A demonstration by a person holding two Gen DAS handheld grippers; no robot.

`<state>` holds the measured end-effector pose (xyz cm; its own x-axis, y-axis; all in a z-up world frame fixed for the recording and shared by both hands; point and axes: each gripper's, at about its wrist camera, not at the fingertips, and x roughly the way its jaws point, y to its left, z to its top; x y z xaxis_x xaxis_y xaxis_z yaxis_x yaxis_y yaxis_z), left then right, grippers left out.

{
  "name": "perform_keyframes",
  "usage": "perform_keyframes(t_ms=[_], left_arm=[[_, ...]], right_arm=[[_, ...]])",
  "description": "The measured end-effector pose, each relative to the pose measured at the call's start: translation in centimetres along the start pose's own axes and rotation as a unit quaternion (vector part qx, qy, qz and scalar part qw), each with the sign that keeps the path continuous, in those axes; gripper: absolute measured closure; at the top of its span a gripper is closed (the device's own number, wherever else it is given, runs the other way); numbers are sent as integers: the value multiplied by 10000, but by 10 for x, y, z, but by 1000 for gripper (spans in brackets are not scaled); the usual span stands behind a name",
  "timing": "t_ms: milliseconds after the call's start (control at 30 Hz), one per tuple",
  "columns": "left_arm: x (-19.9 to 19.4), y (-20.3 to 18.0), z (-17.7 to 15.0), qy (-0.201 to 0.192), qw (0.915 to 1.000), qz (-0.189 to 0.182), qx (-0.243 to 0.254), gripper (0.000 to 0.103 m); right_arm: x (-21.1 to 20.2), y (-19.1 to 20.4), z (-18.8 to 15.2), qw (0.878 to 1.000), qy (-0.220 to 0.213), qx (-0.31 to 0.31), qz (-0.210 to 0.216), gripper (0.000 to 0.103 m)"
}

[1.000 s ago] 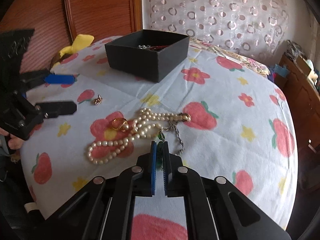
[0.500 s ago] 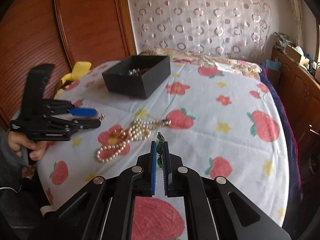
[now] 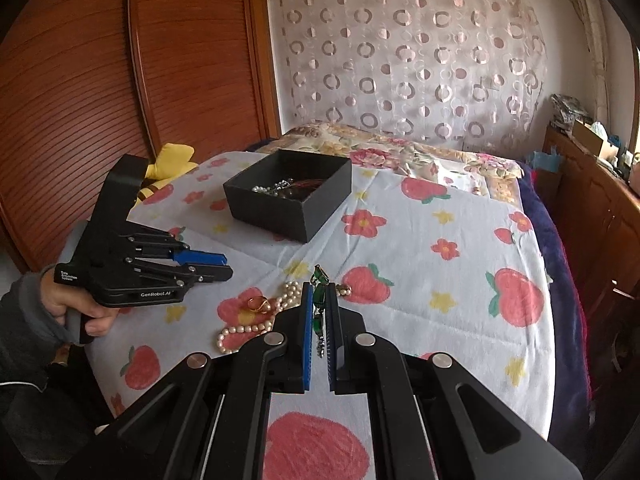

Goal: Organize jewelry
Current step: 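Carry the chain to the box with the right tool while the left tool grasps the gold flower earring, then lower the earring into the box with the left tool while the right tool releases the chain there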

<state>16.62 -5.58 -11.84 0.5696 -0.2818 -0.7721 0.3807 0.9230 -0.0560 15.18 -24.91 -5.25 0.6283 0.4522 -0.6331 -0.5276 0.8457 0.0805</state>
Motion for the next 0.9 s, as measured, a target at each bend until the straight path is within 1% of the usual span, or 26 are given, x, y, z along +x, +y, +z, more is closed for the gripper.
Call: perform_keyframes(t_ms=[200,367,667,900], left_arm=[[-10,-2,0,-175,9998,-48,14,89],[-21,3,6,-325,9995,-6,-31,89],[-45,16,27,-651,9977,125,-121,89],[-52,27,48,-812,9963,228,-151,89]], right_arm=[[0,4,6,10000,-35,-59,-8,96],[1,7,15,9999,-100,-123,-10,96],[7,16,52,9990,-336,-278,50,96],[21,18,87,9982,-505,-273,143,96]])
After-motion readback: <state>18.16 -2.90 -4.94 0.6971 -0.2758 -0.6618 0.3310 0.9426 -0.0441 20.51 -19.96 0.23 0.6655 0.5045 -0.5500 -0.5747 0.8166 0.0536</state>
